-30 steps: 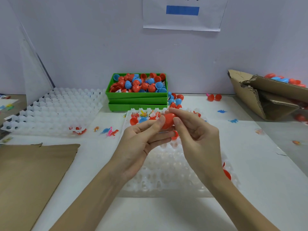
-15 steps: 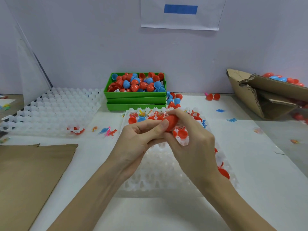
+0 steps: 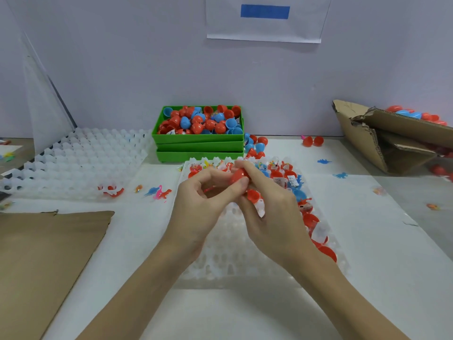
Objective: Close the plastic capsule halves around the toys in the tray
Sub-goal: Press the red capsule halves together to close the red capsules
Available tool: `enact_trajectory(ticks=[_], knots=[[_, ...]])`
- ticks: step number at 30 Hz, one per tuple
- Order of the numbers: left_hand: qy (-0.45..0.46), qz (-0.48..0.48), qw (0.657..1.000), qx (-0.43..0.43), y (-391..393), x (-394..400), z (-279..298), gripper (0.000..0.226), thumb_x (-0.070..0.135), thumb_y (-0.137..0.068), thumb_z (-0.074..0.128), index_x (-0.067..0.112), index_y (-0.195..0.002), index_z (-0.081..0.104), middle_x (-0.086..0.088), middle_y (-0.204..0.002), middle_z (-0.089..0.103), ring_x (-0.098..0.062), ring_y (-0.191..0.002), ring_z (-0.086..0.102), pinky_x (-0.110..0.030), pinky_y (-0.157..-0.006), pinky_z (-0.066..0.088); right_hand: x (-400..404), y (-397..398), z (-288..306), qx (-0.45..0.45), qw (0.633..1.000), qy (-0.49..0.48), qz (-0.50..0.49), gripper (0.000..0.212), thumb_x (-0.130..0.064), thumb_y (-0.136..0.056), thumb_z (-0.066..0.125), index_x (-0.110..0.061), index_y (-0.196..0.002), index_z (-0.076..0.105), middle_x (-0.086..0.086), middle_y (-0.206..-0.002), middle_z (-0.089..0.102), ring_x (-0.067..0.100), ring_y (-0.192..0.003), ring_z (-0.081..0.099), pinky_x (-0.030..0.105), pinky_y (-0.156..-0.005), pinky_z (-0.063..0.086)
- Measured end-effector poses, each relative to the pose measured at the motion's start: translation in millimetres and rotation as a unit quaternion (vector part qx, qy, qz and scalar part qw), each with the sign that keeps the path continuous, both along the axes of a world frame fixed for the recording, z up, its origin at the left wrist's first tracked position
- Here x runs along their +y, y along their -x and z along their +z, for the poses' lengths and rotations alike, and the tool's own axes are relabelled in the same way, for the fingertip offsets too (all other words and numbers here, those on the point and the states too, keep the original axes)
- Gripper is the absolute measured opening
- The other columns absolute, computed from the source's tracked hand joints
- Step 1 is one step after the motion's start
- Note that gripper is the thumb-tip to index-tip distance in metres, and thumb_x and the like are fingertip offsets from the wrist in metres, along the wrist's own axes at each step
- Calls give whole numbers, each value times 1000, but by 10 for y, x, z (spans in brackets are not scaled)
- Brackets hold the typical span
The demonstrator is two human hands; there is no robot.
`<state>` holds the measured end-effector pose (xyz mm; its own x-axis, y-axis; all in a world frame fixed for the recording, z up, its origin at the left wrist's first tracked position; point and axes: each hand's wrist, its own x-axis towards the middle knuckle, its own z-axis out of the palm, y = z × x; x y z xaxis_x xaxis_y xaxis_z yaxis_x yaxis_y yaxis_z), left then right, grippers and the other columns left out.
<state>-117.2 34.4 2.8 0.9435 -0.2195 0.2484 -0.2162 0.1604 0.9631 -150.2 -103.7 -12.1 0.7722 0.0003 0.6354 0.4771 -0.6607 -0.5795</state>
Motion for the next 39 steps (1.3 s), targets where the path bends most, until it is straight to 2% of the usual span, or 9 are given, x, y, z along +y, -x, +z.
enact_trajectory(ticks=[2, 4, 8, 10, 12, 14, 17, 24, 39], knots=[[-57, 81, 991, -90, 25, -33, -43, 15, 17, -85, 86, 16, -93, 72, 2, -89, 77, -14, -87, 76, -19, -76, 57, 34, -1, -24, 8, 1000, -6, -6, 63, -3, -93, 70, -11, -151, 46, -15, -133, 56, -5, -124, 48, 5, -107, 34], [-94, 126, 975, -154, 42, -56, -84, 19, 18, -84, 87, 19, -93, 70, 4, -90, 75, -17, -90, 74, -18, -77, 57, 12, -12, -40, 8, 1000, -17, -11, 64, -3, -91, 73, -11, -150, 48, -13, -136, 58, -1, -125, 54, 11, -109, 39], [-86, 126, 974, -164, 58, -50, -87, 21, 34, -86, 83, 21, -96, 70, 5, -92, 74, -20, -93, 72, -25, -79, 59, -18, -1, -17, 24, 997, -66, 11, 57, -7, -94, 69, -12, -148, 52, -5, -134, 67, 6, -123, 63, 25, -106, 51], [-87, 127, 972, -180, 69, -37, -49, 23, 43, -93, 75, 22, -101, 69, 7, -95, 72, -19, -95, 71, -26, -82, 58, -17, 13, 16, 80, 980, -165, 78, 50, -11, -98, 64, -13, -147, 52, -6, -133, 68, 5, -122, 64, 28, -104, 53], [-122, 147, 953, -235, 52, 18, 4, 32, 48, -95, 67, 22, -114, 63, 6, -111, 65, -20, -108, 64, -24, -92, 52, -48, 25, 100, 167, 912, -319, 196, 45, -14, -102, 59, -11, -146, 52, 3, -133, 68, 17, -124, 65, 37, -106, 52], [-185, 128, 926, -302, 13, 106, 51, 45, 48, -95, 64, 21, -131, 59, 4, -132, 56, -22, -129, 53, -25, -107, 44, -95, 58, 191, 239, 795, -449, 331, 44, -10, -103, 54, -3, -146, 49, 19, -138, 63, 33, -129, 60, 42, -110, 48], [-198, 23, 925, -324, 0, 160, 107, 42, 38, -98, 68, 18, -135, 61, 4, -137, 58, -25, -135, 53, -35, -110, 46, -156, 83, 255, 271, 705, -494, 430, 45, -4, -101, 52, 7, -145, 47, 31, -145, 51, 42, -136, 51, 45, -114, 44], [-120, -45, 951, -282, 37, 184, 137, 46, 25, -90, 75, 8, -131, 63, -4, -128, 67, -30, -125, 63, -34, -100, 55, -202, 55, 264, 286, 664, -506, 471, 51, -9, -103, 48, 13, -148, 36, 37, -152, 38, 48, -141, 42, 49, -118, 37], [-123, -38, 938, -323, 52, 146, 127, 30, 19, -94, 74, 7, -121, 68, -1, -126, 67, -30, -126, 61, -38, -102, 54, -223, 51, 248, 270, 701, -458, 475, 42, -10, -105, 49, 10, -142, 48, 31, -133, 59, 36, -130, 57, 41, -111, 43]])
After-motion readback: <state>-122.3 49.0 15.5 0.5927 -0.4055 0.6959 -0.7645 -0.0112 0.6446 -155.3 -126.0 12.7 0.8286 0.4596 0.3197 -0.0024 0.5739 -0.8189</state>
